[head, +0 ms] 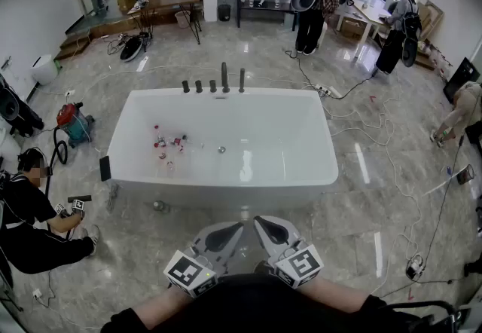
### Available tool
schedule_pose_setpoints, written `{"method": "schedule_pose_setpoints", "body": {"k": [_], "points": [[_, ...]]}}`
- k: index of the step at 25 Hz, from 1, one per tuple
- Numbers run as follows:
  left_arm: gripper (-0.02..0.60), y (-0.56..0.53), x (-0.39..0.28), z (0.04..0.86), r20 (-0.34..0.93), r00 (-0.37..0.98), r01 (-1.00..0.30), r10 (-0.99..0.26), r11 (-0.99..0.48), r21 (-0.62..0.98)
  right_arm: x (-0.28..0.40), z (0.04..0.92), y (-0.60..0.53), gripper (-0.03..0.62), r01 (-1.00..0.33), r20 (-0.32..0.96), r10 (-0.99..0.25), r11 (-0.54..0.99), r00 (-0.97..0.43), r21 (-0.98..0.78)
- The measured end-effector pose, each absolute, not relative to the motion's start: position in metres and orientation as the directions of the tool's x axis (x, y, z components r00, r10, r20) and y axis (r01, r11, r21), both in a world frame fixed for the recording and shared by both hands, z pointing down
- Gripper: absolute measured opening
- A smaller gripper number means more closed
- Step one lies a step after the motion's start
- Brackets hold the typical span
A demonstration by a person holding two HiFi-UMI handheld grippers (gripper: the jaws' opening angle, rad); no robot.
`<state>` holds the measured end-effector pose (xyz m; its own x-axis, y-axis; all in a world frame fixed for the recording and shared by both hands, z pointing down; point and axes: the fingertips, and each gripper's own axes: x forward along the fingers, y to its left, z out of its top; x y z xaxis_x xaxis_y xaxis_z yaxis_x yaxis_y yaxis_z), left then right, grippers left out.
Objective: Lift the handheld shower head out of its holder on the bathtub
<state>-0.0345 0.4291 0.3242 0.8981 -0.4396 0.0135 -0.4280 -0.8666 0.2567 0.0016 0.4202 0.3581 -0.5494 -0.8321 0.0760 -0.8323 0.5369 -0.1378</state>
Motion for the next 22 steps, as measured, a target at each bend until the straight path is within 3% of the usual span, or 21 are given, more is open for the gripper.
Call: {"method": "schedule_pose_setpoints", "body": {"k": [12,22], "points": [[0.0,0.418,-0.032,0.324,0.031,0.878,-0.467,-0.477,-0.844,0.263,0.006,0.358,0.412,0.002,-0.821,0.054,-0.827,0.543,-0.559,-0.177],[0.0,0.381,0.004,0.323,0.015,0.844,-0.523,-0.535,-0.818,0.238,0.066,0.359,0.371,0.003,-0.833,0.052,-0.838,0.529,-0.543,-0.16]]}}
